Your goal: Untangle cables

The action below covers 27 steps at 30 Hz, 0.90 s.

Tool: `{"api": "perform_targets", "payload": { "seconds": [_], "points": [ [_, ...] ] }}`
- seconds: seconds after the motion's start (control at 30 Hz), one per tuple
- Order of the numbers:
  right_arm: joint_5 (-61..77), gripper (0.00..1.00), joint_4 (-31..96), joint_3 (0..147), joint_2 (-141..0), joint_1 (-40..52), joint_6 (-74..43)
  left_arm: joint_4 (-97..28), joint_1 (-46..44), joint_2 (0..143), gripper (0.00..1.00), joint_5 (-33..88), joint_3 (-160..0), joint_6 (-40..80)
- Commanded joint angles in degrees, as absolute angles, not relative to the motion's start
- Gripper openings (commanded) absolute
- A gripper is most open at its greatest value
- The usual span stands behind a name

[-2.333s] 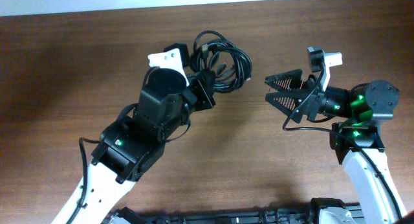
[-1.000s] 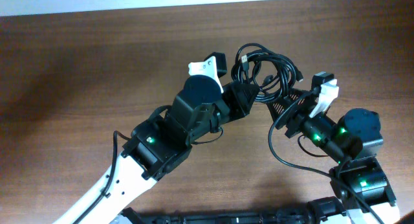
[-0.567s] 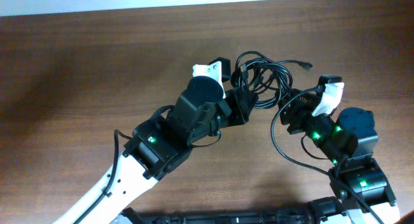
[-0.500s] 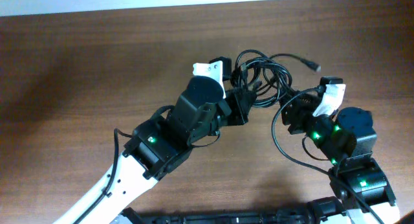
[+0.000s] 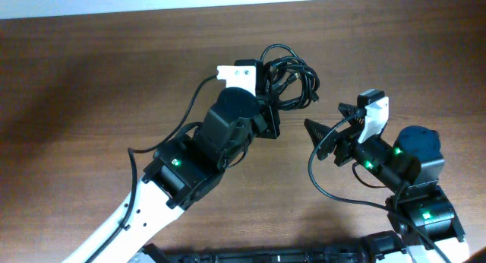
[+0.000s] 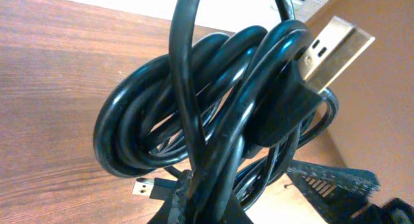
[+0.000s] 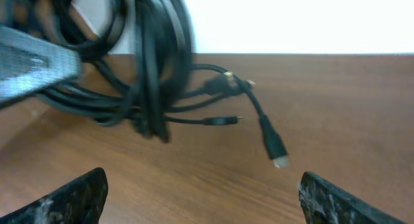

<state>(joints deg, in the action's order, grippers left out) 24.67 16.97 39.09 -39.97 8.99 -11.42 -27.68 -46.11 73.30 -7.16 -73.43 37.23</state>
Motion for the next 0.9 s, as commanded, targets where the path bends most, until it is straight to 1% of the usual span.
{"api": "perform_targets", "payload": {
  "seconds": [0.0, 0.07, 0.13, 0.17, 0.27, 0.3, 0.4, 0.43, 0.47, 0.5, 0.53, 0.57, 0.6, 0.63, 0.67, 0.7, 0.77, 0.8, 0.87],
  "points": [
    [32.0, 0.93, 13.9, 39.7, -39.8, 9.0, -10.7, -27.3, -46.0, 72.6, 0.00, -7.8, -74.0, 36.2],
    [31.9, 0.93, 12.3, 39.7, -39.8, 9.0, -13.2, -27.3, -46.0, 72.6, 0.00, -4.7, -74.0, 36.2],
    [31.9, 0.92, 12.1, 39.7, -39.8, 9.0, -13.2, -27.6, -46.0, 72.6, 0.00, -2.6, -74.0, 35.3],
    [31.9, 0.89, 11.8, 39.7, -39.8, 9.0, -13.2, -28.1, -46.1, 72.6, 0.00, -2.5, -74.0, 29.8],
    [31.9, 0.89, 11.2, 39.7, -39.8, 9.0, -14.0, -29.5, -46.1, 72.6, 0.00, -2.5, -74.0, 18.7],
    [31.9, 0.89, 11.2, 39.7, -39.8, 9.0, -14.0, -30.1, -46.1, 72.6, 0.00, -2.0, -74.0, 16.8],
    [31.9, 0.74, 11.2, 39.7, -39.8, 9.0, -14.0, -31.2, -46.1, 72.6, 0.00, 3.3, -74.0, 9.8],
    [31.9, 0.68, 11.3, 39.7, -39.8, 9.0, -14.0, -31.2, -46.1, 72.6, 0.00, 8.9, -74.0, 4.8],
    [31.9, 0.65, 11.3, 39.7, -39.8, 9.0, -14.0, -31.2, -46.1, 72.6, 0.00, 11.5, -74.0, 2.6],
    [32.0, 0.47, 11.3, 39.7, -39.8, 9.0, -14.0, -31.2, -46.1, 72.6, 0.00, 15.7, -74.0, -1.1],
    [32.0, 0.34, 11.3, 39.7, -39.8, 9.0, -14.0, -31.2, -46.1, 72.6, 0.00, 15.7, -74.0, -1.1],
    [32.0, 0.17, 11.3, 39.7, -39.8, 9.0, -14.0, -31.2, -46.1, 72.6, 0.04, 15.4, -74.0, -1.1],
    [31.9, 0.04, 11.3, 39.7, -39.8, 9.0, -14.0, -31.2, -46.1, 72.6, 0.18, 13.5, -74.0, -1.1],
    [31.9, 0.04, 11.3, 39.7, -39.8, 9.0, -14.0, -31.2, -46.1, 72.6, 0.40, 11.4, -74.0, -1.1],
    [31.7, 0.04, 11.3, 39.7, -39.8, 8.9, -14.1, -31.8, -46.1, 72.6, 0.99, 7.9, -74.0, -0.9],
    [31.0, 0.04, 11.3, 39.7, -39.8, 8.9, -15.0, -32.3, -46.1, 72.6, 0.99, 5.2, -74.0, 0.7],
    [28.5, 0.04, 11.3, 39.7, -39.8, 8.9, -17.7, -35.4, -45.6, 72.6, 0.99, -4.8, -74.0, 11.9],
    [28.4, 0.04, 11.3, 39.7, -39.8, 8.9, -17.8, -36.9, -44.9, 72.6, 0.99, -6.9, -74.0, 17.0],
    [26.7, 0.04, 11.3, 39.7, -39.8, 8.9, -19.2, -40.4, -42.0, 72.6, 0.99, -7.2, -74.0, 28.7]
  ]
}}
